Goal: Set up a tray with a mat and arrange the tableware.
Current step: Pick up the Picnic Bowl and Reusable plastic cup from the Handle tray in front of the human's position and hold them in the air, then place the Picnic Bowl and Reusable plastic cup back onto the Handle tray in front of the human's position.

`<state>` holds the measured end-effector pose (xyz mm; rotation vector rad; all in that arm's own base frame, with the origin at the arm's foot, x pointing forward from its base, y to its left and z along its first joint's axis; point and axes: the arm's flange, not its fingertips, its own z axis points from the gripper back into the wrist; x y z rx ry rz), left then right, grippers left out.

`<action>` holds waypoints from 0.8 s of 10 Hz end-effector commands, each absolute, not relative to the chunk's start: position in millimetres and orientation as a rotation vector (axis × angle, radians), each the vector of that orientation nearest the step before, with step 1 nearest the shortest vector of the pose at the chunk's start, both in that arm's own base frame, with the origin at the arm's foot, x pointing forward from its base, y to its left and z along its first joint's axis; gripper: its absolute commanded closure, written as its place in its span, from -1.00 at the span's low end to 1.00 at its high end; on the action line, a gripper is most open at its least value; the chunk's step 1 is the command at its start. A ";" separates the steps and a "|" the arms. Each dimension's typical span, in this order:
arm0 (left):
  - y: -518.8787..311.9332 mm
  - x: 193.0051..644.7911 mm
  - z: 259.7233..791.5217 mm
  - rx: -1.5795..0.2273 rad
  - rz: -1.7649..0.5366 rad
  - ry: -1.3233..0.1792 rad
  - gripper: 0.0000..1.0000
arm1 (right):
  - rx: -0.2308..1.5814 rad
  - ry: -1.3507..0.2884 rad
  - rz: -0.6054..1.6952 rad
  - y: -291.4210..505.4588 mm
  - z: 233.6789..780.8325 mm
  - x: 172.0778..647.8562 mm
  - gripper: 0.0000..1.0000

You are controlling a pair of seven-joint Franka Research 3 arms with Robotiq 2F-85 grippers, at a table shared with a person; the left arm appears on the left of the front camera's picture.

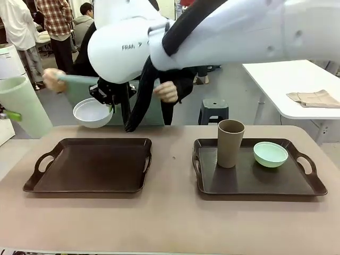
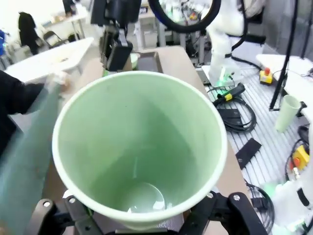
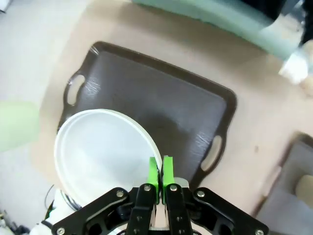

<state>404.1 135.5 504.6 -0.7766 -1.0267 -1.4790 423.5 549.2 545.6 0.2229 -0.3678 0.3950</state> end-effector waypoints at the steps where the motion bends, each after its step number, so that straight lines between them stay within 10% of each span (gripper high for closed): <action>1: 135.3 417.4 476.9 -0.821 -1.474 -1.007 0.35 | 0.241 -0.348 0.396 556.5 533.4 434.0 1.00; 8: 135.3 417.4 476.9 -0.821 -1.474 -1.007 0.35 | 0.241 -0.348 0.396 556.5 533.4 434.0 1.00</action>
